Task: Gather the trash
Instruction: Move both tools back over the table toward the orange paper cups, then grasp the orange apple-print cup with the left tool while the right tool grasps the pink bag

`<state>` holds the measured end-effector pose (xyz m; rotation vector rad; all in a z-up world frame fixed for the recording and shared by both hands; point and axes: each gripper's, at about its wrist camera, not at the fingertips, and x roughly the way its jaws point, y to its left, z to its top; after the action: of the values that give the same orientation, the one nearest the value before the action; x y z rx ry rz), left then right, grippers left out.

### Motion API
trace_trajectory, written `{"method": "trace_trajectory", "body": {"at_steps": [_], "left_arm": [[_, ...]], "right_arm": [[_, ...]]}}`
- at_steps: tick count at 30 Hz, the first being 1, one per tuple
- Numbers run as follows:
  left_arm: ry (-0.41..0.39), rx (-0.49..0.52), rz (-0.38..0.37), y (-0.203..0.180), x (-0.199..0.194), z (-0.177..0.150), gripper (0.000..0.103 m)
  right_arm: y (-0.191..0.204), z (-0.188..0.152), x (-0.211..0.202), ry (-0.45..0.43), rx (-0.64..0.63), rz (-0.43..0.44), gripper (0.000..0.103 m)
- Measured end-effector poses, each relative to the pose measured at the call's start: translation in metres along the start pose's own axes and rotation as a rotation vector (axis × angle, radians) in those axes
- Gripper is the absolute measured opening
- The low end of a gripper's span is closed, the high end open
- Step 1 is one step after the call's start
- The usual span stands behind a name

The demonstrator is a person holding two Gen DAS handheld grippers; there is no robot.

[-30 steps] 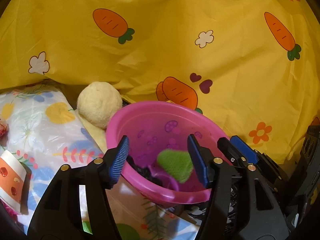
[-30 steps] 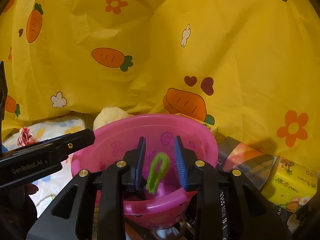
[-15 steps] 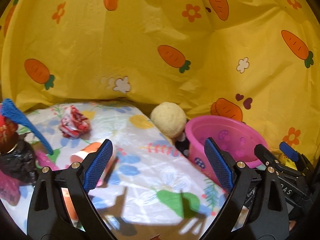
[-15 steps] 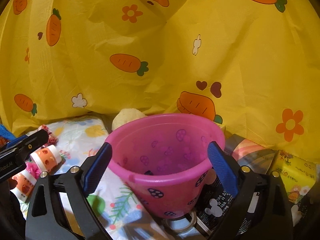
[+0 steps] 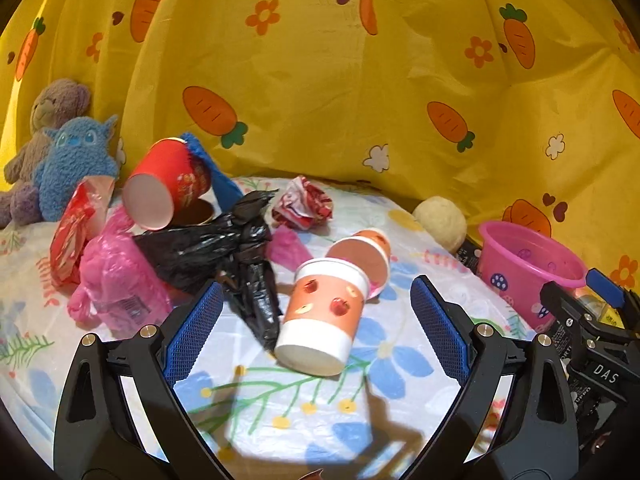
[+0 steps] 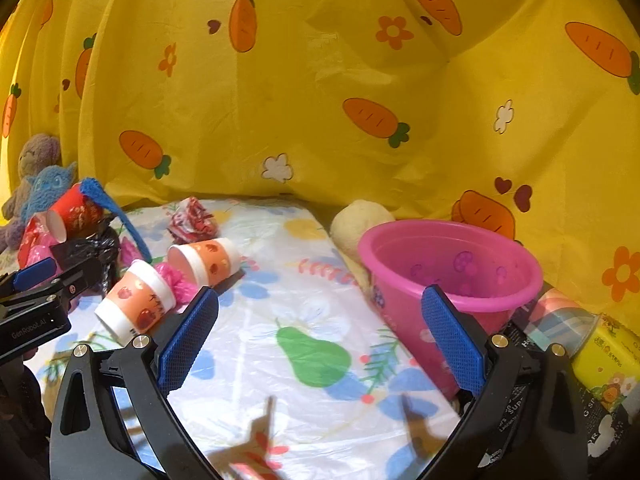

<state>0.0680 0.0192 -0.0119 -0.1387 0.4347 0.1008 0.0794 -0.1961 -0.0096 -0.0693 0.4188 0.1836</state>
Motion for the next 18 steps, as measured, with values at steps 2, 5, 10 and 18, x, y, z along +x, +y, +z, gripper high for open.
{"method": "trace_trajectory", "body": {"at_steps": [2, 5, 10, 18], "left_arm": [[0.001, -0.005, 0.008, 0.012, -0.005, -0.004, 0.093], [0.002, -0.005, 0.005, 0.024, -0.01, -0.008, 0.093], [0.001, 0.023, -0.028, 0.025, -0.012, -0.012, 0.093], [0.097, 0.083, -0.101, 0.008, 0.018, -0.009, 0.089]], "right_arm": [[0.012, -0.003, 0.001, 0.009, -0.014, 0.02, 0.098], [0.023, -0.006, 0.002, 0.013, -0.013, 0.047, 0.097], [0.033, -0.009, 0.002, 0.003, -0.026, 0.073, 0.098], [0.031, -0.012, 0.008, 0.0, -0.021, 0.074, 0.098]]}}
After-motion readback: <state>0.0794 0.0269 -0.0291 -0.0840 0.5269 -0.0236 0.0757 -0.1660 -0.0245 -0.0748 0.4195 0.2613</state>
